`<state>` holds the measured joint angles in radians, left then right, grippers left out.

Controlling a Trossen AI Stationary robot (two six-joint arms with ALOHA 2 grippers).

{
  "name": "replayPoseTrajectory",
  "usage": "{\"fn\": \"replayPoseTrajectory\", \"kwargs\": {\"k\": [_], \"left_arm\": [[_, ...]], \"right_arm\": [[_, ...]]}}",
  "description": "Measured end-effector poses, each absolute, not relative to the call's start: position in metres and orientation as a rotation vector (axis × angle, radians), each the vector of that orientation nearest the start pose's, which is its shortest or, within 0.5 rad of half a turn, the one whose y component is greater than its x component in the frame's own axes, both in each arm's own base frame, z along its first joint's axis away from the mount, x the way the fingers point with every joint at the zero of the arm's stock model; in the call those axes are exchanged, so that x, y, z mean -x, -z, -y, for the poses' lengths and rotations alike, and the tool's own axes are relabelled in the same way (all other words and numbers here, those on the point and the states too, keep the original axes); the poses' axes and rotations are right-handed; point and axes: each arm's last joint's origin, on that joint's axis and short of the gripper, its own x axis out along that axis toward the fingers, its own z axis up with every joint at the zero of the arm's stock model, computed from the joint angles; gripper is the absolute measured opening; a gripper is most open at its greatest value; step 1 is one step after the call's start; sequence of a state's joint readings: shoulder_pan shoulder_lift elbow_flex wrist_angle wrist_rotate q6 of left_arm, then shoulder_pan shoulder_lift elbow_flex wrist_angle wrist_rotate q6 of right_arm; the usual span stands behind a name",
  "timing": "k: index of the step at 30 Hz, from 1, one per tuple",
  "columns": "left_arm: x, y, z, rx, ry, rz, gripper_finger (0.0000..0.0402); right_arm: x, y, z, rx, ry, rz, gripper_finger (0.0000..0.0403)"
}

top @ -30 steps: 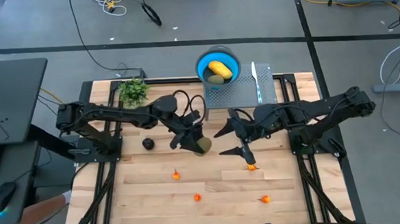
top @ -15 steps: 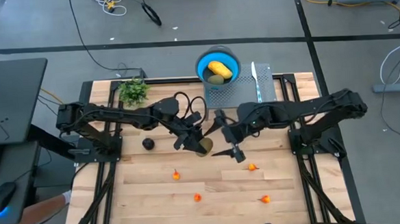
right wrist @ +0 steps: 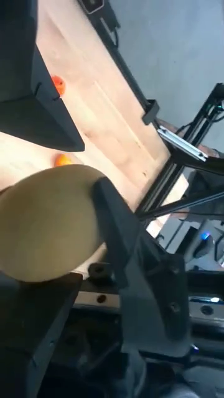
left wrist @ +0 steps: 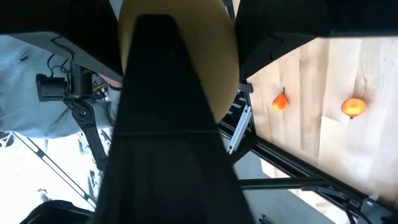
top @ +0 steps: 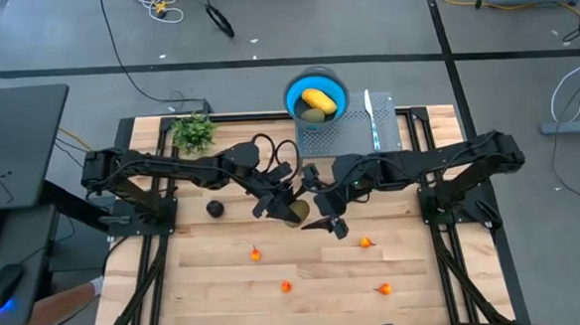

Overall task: Pick & Place Fruit
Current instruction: Put the kiwi into the strainer bowl

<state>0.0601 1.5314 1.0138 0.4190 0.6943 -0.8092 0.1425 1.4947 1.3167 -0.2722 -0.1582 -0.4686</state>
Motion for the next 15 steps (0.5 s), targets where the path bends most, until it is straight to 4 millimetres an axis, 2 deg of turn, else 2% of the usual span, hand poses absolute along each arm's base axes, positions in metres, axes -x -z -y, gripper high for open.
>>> {"fn": "replayPoseTrajectory", "kwargs": {"k": [7,15], "left_arm": [[-0.342,-0.289,-0.002,0.819,0.558,-0.346,0.0258],[-0.343,-0.288,-0.004,0.834,0.498,-0.333,0.0266]], "right_arm": [[-0.335,-0.335,-0.053,0.468,-0.402,-0.387,0.0307],[-0.334,-0.33,-0.053,0.407,-0.391,-0.419,0.0242]]}}
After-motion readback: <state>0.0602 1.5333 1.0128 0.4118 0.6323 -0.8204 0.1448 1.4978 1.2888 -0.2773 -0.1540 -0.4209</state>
